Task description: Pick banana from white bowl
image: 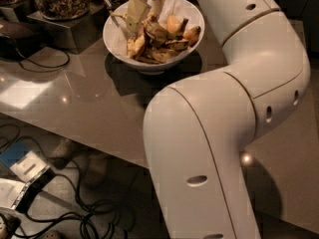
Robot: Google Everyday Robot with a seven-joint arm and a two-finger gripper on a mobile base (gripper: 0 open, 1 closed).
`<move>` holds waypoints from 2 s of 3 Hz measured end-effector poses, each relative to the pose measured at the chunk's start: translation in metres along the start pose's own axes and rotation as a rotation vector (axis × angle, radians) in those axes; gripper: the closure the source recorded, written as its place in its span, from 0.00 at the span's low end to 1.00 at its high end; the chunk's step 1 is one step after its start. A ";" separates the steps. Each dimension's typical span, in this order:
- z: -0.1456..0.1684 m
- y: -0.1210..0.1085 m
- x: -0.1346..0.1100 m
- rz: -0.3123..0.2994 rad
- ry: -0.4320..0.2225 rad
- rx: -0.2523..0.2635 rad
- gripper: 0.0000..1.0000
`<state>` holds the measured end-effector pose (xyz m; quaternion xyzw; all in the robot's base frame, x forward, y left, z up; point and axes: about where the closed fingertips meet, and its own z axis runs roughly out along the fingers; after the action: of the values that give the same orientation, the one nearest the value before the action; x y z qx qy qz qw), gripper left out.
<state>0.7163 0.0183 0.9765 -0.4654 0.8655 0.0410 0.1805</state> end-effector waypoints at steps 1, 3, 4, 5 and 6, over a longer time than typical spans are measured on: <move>0.009 -0.004 0.001 0.011 0.011 -0.005 0.31; 0.012 -0.007 0.004 0.022 0.012 -0.009 0.32; 0.012 -0.007 0.004 0.022 0.012 -0.009 0.32; 0.012 -0.007 0.004 0.022 0.012 -0.009 0.33; 0.012 -0.007 0.004 0.022 0.012 -0.009 0.37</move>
Offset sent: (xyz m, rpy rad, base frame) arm -0.0073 -0.0347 -0.0094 -0.0572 0.1558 -0.0330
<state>0.7231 0.0140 0.9645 -0.4569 0.8715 0.0442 0.1726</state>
